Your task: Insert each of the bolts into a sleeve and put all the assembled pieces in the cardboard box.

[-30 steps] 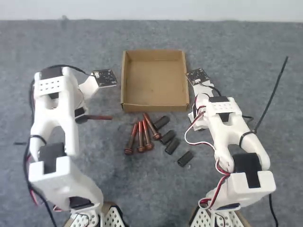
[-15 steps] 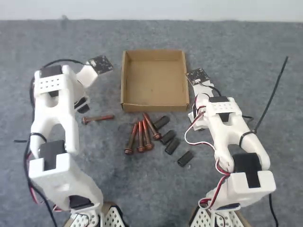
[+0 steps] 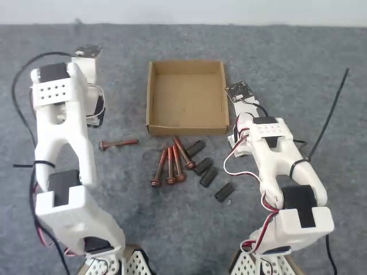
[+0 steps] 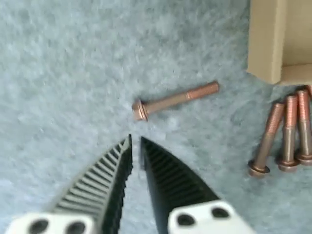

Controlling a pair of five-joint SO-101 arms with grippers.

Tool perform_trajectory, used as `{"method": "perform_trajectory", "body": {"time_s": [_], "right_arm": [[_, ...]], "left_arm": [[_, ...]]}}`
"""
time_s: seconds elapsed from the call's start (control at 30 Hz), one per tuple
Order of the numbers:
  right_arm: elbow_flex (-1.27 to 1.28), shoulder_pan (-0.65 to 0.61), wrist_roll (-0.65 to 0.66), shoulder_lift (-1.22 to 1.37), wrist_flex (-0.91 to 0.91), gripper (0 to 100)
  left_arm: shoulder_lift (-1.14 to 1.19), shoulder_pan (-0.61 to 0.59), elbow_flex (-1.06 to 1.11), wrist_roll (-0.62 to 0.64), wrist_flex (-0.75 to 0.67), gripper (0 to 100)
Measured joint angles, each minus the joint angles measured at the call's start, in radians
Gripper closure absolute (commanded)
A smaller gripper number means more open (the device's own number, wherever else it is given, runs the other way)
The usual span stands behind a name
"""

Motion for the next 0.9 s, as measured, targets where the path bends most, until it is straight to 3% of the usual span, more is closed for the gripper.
{"method": "perform_trajectory", "body": {"time_s": [0.2, 0.4, 0.53, 0.9], "right_arm": [[0.000, 0.000, 0.000, 0.000, -0.002, 99.2], [0.000, 0.000, 0.000, 0.000, -0.002, 99.2], [0.000, 0.000, 0.000, 0.000, -0.002, 99.2], [0.000, 0.000, 0.000, 0.000, -0.002, 99.2]], "left_arm": [[-0.112, -0.014, 0.189, 0.083, -0.072, 99], [-0.390, 0.018, 0.572, 0.186, -0.330, 99], [-0.451, 0.063, 0.778, 0.233, -0.471, 99], [-0.463, 0.081, 0.985, 0.443, -0.655, 99]]}}
